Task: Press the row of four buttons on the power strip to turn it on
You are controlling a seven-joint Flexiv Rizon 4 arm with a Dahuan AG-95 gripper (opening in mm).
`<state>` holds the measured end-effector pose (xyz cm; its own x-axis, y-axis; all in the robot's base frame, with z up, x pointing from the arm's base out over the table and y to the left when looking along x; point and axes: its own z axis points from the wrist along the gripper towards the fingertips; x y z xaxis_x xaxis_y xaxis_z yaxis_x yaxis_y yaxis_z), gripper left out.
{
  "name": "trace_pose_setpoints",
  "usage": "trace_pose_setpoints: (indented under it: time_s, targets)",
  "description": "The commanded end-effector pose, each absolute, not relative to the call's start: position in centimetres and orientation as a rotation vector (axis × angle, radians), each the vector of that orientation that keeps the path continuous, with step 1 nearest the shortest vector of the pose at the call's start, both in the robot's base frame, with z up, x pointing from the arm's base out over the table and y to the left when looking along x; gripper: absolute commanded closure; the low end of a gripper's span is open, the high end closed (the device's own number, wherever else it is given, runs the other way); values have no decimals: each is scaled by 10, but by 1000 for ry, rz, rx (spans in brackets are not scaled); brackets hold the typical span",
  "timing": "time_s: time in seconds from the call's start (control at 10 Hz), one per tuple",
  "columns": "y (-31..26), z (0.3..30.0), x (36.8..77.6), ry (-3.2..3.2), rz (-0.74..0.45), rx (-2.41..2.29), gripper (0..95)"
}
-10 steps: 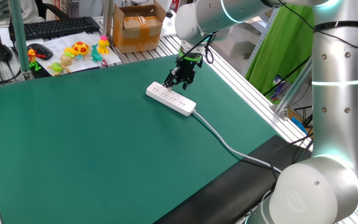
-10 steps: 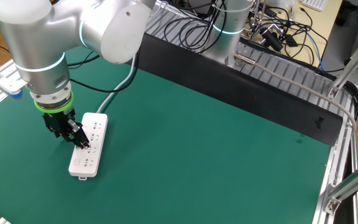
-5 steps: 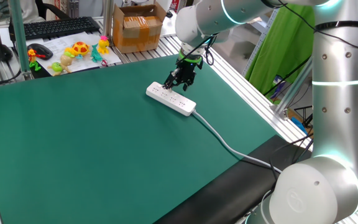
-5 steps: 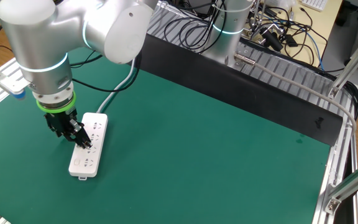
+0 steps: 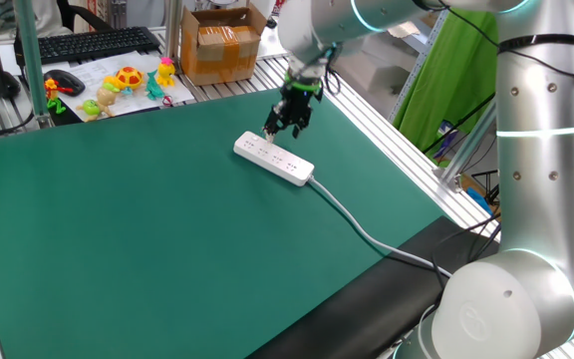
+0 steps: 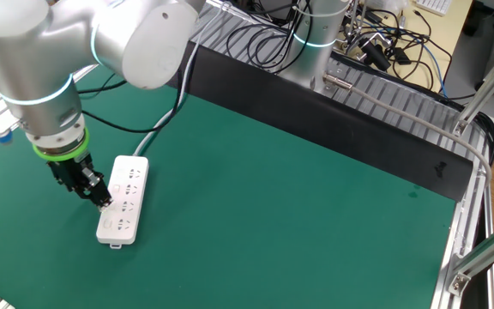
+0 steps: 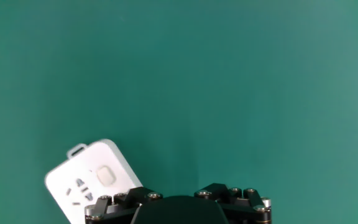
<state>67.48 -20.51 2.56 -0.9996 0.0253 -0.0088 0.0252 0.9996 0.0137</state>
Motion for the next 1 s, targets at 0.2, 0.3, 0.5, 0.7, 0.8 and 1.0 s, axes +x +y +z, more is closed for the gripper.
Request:
trace_pose_setpoints:
  time_s: [0.2,0.3,0.5,0.7,0.8,1.0]
  targets:
    - [-204,29,671,3127,23,43,190]
    - [-205,30,670,3128,24,43,190]
    - [-205,31,670,3129,24,43,190]
    - [-205,31,669,3130,25,40,190]
    - [-204,31,669,3129,25,41,190]
    - [-203,30,670,3129,28,45,190]
